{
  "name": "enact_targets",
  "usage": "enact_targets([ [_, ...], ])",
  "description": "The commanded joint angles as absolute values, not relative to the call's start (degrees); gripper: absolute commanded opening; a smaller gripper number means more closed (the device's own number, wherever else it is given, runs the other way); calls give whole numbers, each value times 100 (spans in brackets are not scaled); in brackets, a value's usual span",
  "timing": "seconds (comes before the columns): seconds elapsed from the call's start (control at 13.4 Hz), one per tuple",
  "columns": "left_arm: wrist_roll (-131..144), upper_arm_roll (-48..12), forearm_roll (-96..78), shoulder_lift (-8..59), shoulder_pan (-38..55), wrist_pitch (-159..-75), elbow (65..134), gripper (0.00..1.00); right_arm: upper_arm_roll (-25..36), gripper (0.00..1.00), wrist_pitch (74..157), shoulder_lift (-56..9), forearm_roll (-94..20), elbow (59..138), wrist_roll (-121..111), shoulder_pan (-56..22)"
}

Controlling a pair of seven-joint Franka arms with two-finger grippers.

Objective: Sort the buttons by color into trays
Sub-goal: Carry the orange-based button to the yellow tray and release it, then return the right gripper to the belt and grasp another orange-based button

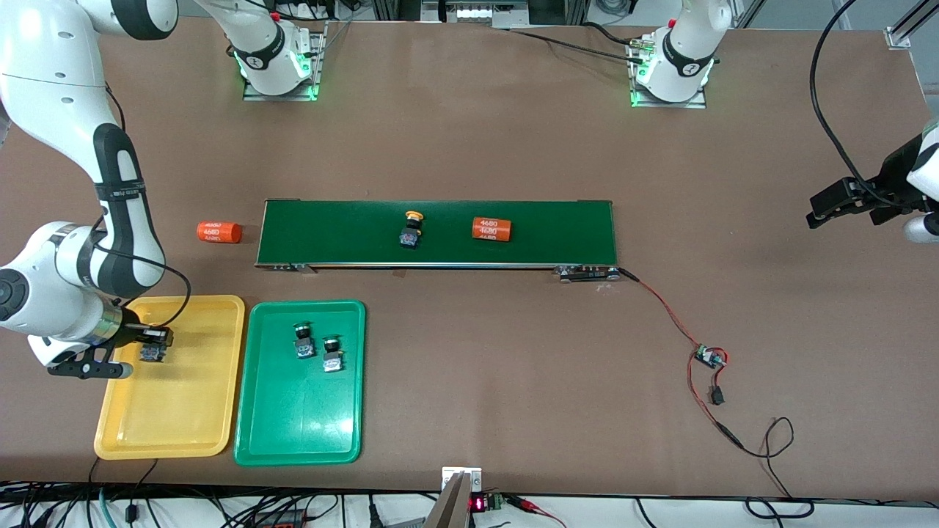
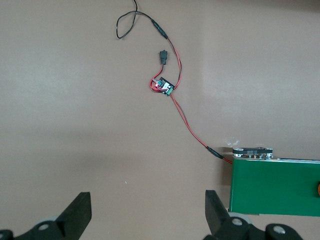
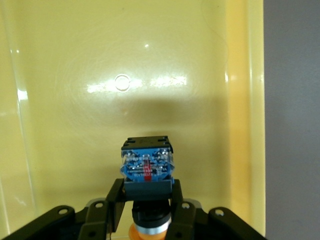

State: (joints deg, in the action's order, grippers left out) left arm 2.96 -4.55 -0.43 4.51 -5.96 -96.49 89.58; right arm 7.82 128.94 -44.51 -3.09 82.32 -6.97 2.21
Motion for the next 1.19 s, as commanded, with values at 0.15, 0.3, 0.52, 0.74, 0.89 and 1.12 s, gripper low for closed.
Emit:
enact_targets([
  [0.15, 11, -448, -79, 334, -615, -9546, 8894, 100, 729, 95, 12867, -4605, -396, 8077, -843, 272],
  [0.3, -412, -413, -70, 343, -650, -9483, 8912, 100, 729, 100, 12832, -4571, -404, 8095, -861, 264],
  [0.52, -316, -422, -70, 325, -642, -9440, 8921, 100, 572, 100, 12666, -4230, -509, 8532, -713, 229],
  [0.74, 235, -431, -79, 334, -642, -9431, 8921, 100, 326, 100, 12157, -3440, -519, 9244, 50, 124],
  [0.89, 282, -448, -62, 334, -642, -9404, 8930, 100, 308, 100, 11805, -2763, -519, 9780, 516, -174],
  [1.12, 255, -466, -62, 308, -642, -9308, 8921, 100, 316, 100, 11165, -2111, -519, 10142, 966, -666],
])
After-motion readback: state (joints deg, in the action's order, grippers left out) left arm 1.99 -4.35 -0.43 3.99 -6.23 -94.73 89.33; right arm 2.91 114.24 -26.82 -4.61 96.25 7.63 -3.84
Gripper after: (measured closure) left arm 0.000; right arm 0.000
